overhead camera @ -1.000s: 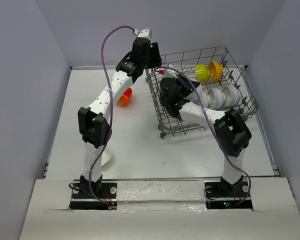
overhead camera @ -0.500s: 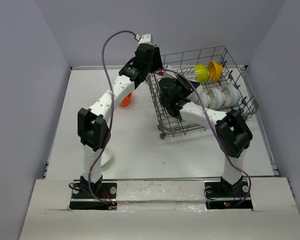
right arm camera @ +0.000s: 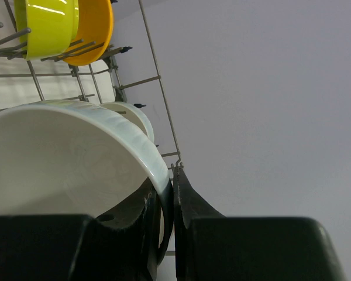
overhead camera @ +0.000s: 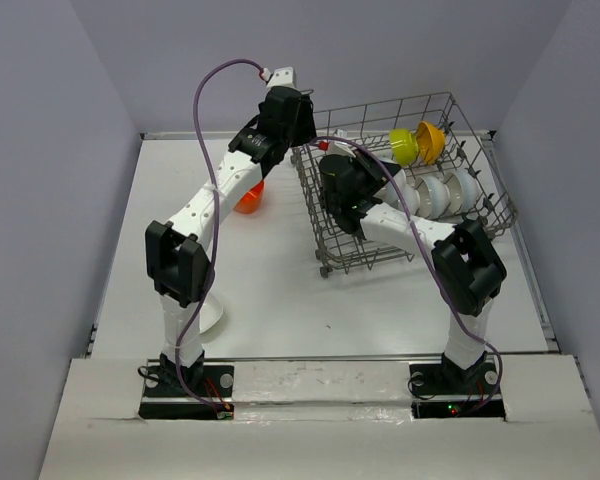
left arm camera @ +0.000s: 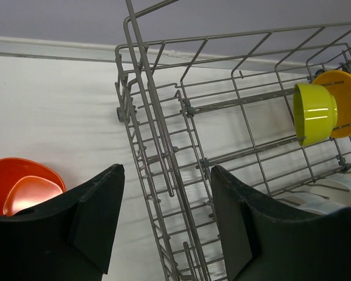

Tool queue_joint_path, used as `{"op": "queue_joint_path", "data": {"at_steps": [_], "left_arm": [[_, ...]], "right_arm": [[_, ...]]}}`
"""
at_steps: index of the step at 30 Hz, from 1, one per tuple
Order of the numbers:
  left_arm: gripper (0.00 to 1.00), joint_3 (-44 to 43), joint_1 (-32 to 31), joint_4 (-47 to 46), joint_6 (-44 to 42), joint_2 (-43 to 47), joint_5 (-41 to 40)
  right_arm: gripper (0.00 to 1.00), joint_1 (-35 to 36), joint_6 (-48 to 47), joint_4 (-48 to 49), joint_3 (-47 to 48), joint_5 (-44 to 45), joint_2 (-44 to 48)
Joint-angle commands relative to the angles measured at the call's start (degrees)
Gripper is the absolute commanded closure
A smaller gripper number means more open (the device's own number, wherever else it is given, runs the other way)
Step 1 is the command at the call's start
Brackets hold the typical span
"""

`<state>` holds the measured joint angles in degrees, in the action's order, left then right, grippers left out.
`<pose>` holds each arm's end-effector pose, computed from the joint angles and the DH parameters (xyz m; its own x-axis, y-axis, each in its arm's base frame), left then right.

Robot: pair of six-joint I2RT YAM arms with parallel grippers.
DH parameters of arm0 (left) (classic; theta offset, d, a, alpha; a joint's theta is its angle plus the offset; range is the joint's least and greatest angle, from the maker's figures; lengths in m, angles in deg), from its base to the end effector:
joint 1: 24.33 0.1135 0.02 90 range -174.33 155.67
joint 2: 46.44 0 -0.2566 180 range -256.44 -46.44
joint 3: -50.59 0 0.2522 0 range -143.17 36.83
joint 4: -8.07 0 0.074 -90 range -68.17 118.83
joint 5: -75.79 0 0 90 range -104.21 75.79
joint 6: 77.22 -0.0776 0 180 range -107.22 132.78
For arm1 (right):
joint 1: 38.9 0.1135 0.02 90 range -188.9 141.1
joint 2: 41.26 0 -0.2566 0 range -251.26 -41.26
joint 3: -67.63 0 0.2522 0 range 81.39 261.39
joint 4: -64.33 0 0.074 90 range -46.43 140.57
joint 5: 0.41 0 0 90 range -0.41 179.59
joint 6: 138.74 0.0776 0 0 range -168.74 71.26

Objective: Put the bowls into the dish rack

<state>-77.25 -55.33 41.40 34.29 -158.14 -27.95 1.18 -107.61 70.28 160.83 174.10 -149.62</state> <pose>0.4379 -0.2416 0.3779 -0.3478 -0.2065 -0.9145 0.1916 0.9392 -0.2850 0.3746 0.2143 0.2781 -0.6541 -0.6575 -0.3739 0.2520 0.2767 -0.9273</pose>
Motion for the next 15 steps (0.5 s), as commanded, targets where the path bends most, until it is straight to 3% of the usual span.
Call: {"op": "queue_joint_path", "data": {"at_steps": [1, 9, 15], "left_arm": [[0.31, -0.2, 0.1, -0.1, -0.5, -0.1, 0.1], [0.35, -0.3, 0.1, -0.6, -0.4, -2.5, 1.4], [0.44, 0.6, 0.0, -1.2, 0.1, -3.7, 2.5]], "right_arm": [[0.99, -0.3, 1.0, 2.5, 1.5, 3.1, 4.2], [0.99, -0.3, 0.9, 2.3, 2.7, 2.9, 3.7], [0.99, -0.3, 0.9, 2.1, 3.4, 2.8, 3.5]]}}
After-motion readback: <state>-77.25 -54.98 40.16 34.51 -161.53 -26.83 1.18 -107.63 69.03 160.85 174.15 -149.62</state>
